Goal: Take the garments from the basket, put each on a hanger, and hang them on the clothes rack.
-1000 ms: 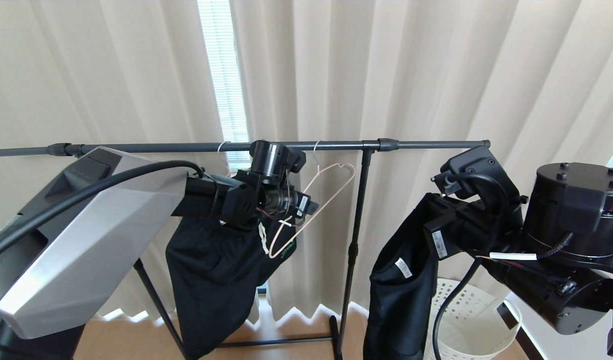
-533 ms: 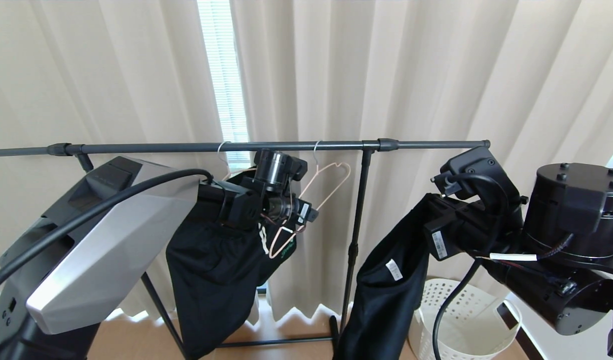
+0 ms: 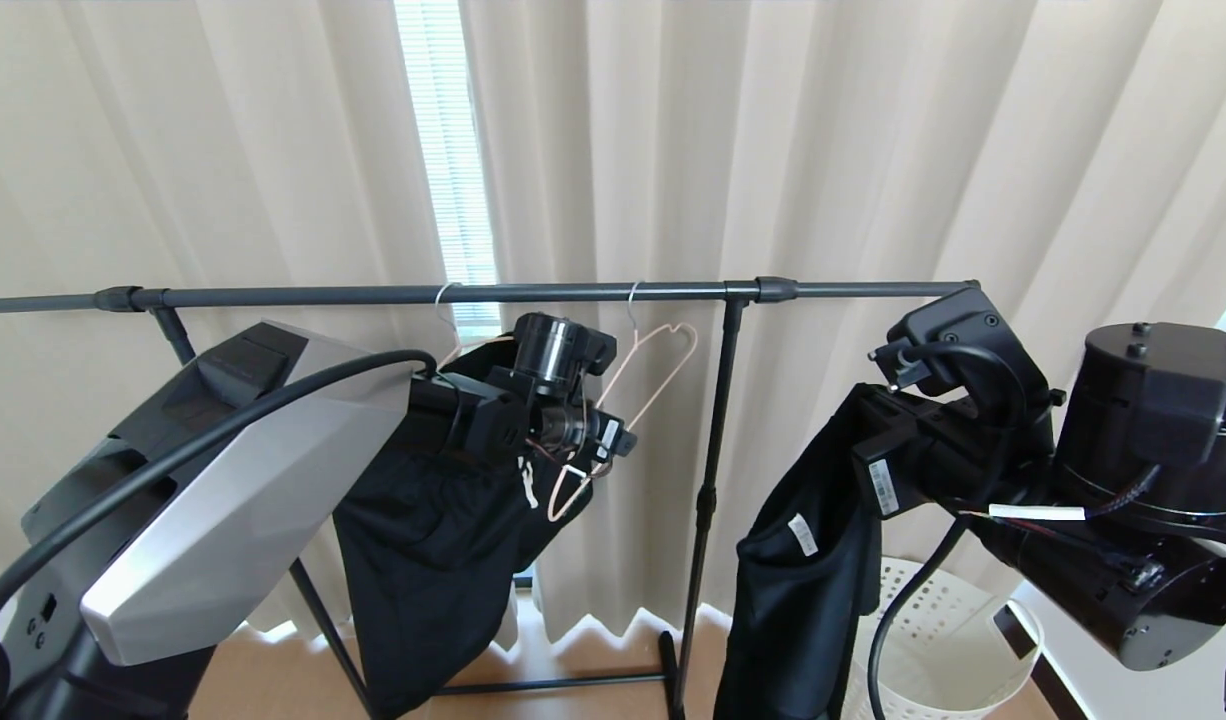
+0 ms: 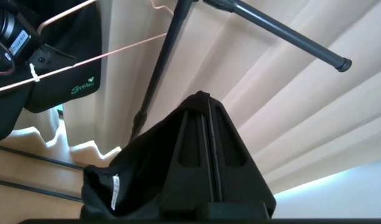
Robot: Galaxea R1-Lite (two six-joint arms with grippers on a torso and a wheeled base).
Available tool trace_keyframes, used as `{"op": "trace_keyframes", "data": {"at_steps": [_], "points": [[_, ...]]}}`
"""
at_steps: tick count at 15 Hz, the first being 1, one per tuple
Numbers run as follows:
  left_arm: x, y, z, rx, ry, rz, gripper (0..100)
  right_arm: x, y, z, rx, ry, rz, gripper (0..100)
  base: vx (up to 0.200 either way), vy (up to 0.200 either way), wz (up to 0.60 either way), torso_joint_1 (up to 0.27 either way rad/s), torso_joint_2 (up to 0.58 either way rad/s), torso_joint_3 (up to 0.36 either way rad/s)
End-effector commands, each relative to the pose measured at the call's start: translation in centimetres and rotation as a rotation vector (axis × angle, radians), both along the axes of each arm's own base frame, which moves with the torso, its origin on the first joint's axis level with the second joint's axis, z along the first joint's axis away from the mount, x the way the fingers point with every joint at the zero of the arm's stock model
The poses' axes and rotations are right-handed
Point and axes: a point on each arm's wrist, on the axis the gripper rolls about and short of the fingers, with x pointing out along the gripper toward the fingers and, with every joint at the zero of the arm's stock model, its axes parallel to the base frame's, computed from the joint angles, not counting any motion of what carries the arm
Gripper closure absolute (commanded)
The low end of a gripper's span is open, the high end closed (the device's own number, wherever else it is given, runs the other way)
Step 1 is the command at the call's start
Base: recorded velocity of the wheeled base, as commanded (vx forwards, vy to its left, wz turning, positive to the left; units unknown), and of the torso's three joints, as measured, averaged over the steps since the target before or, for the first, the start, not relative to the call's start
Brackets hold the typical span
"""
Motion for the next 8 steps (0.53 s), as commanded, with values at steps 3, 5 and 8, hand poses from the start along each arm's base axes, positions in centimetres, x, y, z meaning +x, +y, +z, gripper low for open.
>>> {"op": "trace_keyframes", "data": {"at_steps": [3, 5, 8], "points": [[0.06, -0.09, -0.49, 0.005, 0.008, -0.001, 100, 0.00, 0.01, 0.01, 0.000, 0.000, 0.001, 100, 0.000, 0.000, 0.00, 0.000, 0.00, 0.000], [0.10, -0.02, -0.49, -0.001, 0.011, 0.005, 100, 0.00, 0.01, 0.01, 0.000, 0.000, 0.001, 100, 0.000, 0.000, 0.00, 0.000, 0.00, 0.000], [0.16, 0.12, -0.22, -0.008, 0.006, 0.013, 100, 0.00, 0.01, 0.01, 0.000, 0.000, 0.001, 100, 0.000, 0.000, 0.00, 0.000, 0.00, 0.000]]}}
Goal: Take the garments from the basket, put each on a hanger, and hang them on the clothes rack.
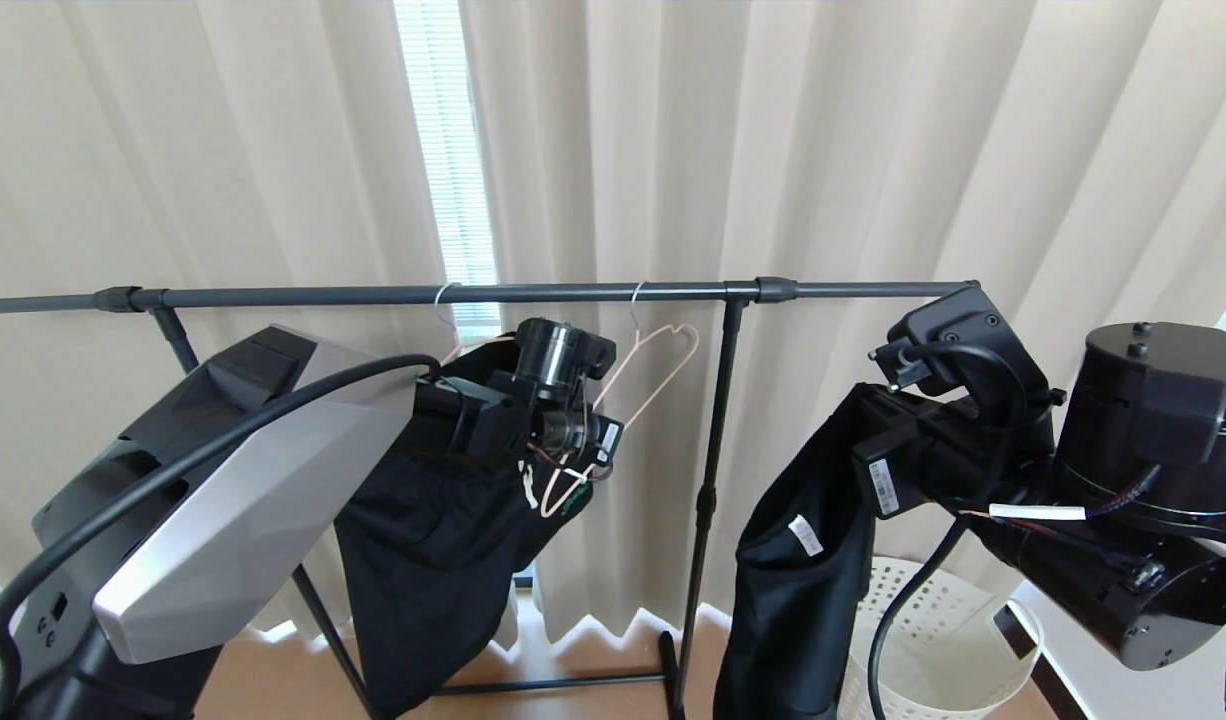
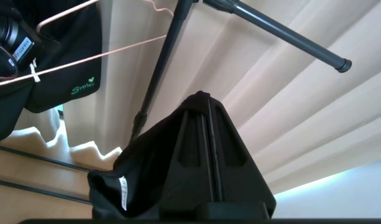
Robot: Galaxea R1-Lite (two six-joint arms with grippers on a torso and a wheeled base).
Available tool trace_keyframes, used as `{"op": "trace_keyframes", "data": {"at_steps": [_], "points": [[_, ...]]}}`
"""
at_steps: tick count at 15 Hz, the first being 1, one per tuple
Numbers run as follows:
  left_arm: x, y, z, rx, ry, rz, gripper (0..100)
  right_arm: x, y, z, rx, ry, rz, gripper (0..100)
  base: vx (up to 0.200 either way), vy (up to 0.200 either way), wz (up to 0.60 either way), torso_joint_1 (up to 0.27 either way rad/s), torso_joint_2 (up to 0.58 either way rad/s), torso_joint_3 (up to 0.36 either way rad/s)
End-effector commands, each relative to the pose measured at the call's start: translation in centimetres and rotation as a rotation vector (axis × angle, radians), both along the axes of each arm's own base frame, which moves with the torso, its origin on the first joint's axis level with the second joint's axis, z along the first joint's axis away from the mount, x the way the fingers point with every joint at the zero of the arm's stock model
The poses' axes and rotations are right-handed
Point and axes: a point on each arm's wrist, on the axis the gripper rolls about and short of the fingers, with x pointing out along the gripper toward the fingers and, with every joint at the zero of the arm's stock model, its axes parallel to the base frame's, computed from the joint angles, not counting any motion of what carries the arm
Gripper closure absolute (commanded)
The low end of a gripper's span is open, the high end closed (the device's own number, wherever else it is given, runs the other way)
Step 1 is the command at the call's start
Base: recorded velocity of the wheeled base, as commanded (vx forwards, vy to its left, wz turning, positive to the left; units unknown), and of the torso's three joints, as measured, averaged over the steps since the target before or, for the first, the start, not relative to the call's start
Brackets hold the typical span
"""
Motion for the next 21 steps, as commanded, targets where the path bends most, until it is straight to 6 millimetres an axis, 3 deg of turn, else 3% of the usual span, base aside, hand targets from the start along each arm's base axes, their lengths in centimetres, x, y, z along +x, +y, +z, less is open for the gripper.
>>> {"op": "trace_keyframes", "data": {"at_steps": [1, 21], "points": [[0.1, 0.1, 0.4, -0.008, -0.007, 0.007, 100, 0.0, 0.0, 0.0, 0.000, 0.000, 0.001, 100, 0.000, 0.000, 0.00, 0.000, 0.00, 0.000], [-2.8, 1.4, 4.2, -0.043, -0.025, 0.012, 100, 0.1, 0.1, -0.2, -0.004, 0.005, 0.001, 100, 0.000, 0.000, 0.00, 0.000, 0.00, 0.000]]}}
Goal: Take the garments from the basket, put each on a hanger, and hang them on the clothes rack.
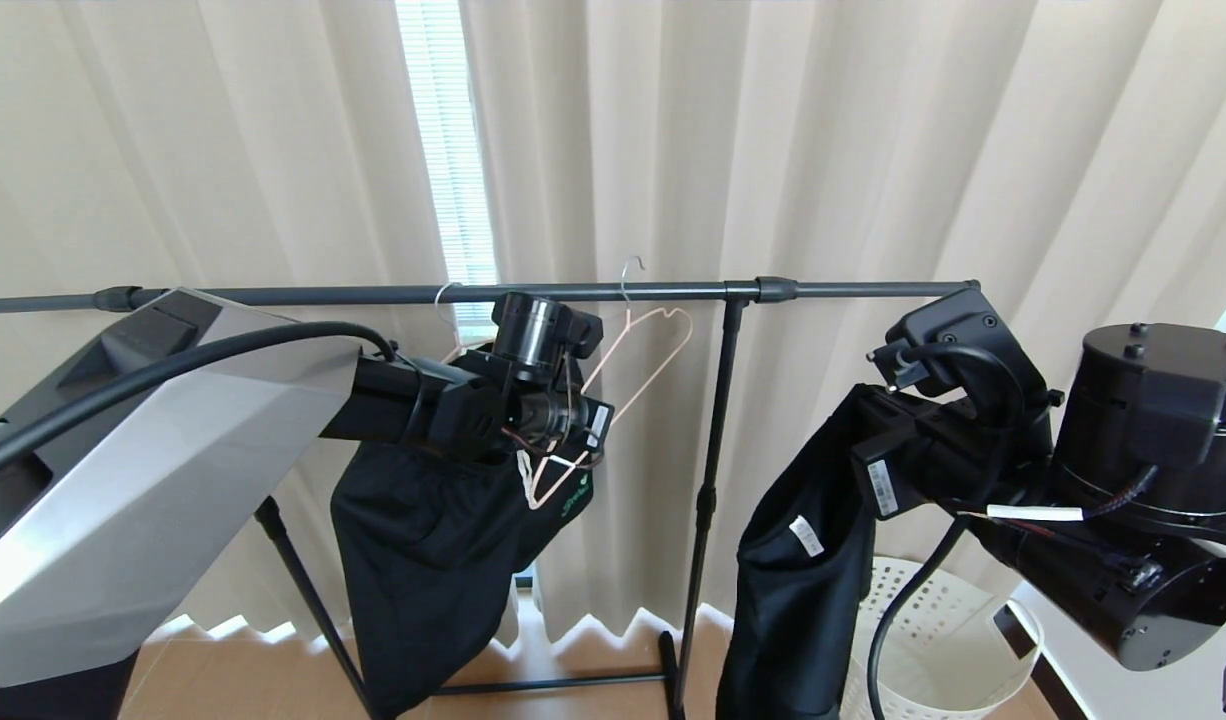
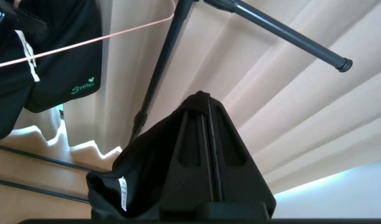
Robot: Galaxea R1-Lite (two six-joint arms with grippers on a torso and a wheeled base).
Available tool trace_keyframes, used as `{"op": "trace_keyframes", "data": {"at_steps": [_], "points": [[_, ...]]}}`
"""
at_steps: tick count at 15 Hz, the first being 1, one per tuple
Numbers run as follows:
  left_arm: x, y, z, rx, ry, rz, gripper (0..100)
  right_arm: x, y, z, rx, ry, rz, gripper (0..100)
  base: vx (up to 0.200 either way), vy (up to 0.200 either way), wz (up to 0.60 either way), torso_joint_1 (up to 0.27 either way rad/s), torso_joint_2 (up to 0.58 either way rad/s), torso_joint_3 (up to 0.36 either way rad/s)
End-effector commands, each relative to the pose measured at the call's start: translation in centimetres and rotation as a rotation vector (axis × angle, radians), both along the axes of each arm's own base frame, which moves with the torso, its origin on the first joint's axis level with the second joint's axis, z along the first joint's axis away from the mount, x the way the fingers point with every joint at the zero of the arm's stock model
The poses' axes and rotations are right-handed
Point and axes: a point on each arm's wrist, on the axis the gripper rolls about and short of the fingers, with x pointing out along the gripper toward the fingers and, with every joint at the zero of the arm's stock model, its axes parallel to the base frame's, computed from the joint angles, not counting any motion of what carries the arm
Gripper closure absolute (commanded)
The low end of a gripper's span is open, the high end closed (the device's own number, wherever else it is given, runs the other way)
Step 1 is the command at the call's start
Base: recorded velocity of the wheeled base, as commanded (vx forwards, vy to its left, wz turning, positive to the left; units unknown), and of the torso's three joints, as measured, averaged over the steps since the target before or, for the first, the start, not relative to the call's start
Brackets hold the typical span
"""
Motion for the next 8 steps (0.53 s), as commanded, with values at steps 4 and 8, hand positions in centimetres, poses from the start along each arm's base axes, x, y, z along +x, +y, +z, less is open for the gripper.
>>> {"op": "trace_keyframes", "data": {"at_steps": [4, 8], "points": [[-1.8, 0.9, 1.2, -0.007, -0.010, -0.001, 100, 0.1, 0.1, -0.1, -0.003, 0.004, 0.000, 100, 0.000, 0.000, 0.00, 0.000, 0.00, 0.000], [-4.7, 2.5, 1.9, -0.020, -0.031, 0.000, 100, 0.1, 0.1, -0.2, -0.004, 0.005, 0.000, 100, 0.000, 0.000, 0.00, 0.000, 0.00, 0.000]]}}
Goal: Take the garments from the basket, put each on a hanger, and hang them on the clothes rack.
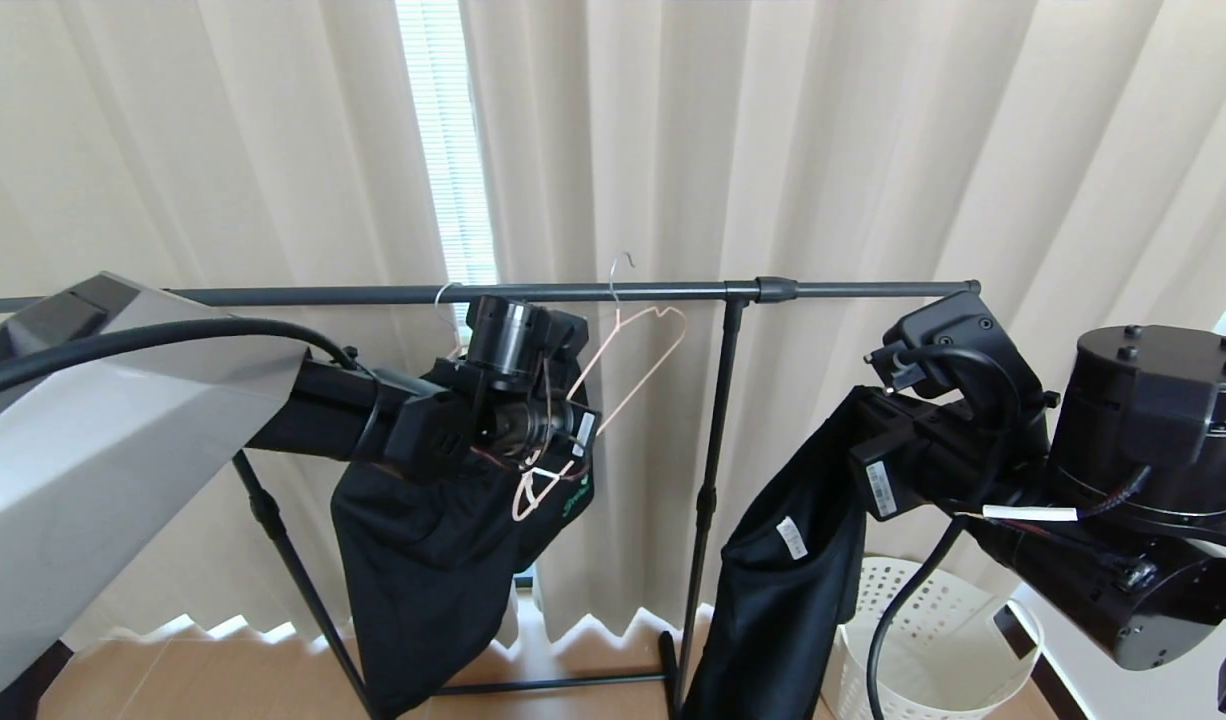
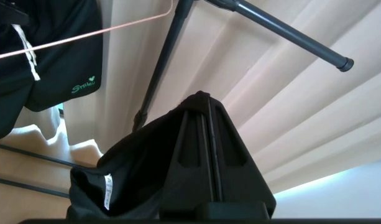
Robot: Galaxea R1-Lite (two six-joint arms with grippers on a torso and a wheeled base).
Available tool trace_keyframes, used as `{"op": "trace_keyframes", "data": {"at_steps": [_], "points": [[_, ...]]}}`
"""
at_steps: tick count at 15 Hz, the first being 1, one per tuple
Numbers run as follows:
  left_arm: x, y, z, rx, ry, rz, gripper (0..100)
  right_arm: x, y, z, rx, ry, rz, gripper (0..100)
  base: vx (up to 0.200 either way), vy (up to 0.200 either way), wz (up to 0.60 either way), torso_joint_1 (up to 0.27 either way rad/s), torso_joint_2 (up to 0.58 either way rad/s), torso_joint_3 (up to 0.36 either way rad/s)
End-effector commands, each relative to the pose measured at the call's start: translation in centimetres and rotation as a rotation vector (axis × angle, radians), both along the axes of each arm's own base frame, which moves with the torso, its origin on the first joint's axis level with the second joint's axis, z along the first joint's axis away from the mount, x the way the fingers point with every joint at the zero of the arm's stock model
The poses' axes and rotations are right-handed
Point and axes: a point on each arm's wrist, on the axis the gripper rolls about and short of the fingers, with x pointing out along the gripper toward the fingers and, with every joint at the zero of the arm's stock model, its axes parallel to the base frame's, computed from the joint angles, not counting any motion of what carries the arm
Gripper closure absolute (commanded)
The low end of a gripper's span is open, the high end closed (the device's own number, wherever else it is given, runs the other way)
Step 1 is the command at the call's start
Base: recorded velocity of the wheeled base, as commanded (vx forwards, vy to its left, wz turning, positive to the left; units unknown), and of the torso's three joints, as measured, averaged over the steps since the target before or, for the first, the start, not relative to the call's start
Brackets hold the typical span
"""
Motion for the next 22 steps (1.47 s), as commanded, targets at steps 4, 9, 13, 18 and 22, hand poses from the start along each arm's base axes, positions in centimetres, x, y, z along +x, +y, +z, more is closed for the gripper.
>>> {"op": "trace_keyframes", "data": {"at_steps": [4, 9, 13, 18, 22], "points": [[-8.1, 4.4, 1.7, -0.034, -0.041, -0.005, 100, 0.1, 0.1, -0.2, -0.007, 0.006, -0.001, 100, 0.000, 0.000, 0.00, 0.000, 0.00, 0.000], [-13.1, 5.7, 1.3, -0.049, -0.061, -0.056, 100, 0.3, 0.2, -0.8, -0.019, 0.022, 0.001, 100, 0.000, 0.000, 0.00, 0.000, 0.00, 0.000], [-14.7, 6.6, 1.7, -0.091, -0.106, -0.098, 100, 1.0, -0.1, -1.1, -0.027, 0.032, -0.029, 100, 0.000, 0.000, 0.00, 0.000, 0.00, 0.000], [-17.8, 7.2, 1.8, -0.148, -0.113, -0.241, 100, 2.7, -2.0, -1.0, -0.041, 0.029, -0.112, 100, 0.000, 0.000, 0.00, 0.000, 0.00, 0.000], [-19.4, 7.4, 1.5, -0.117, -0.121, -0.315, 100, 4.3, -2.1, -1.5, -0.029, 0.009, -0.155, 100, 0.000, 0.000, 0.00, 0.000, 0.00, 0.000]]}}
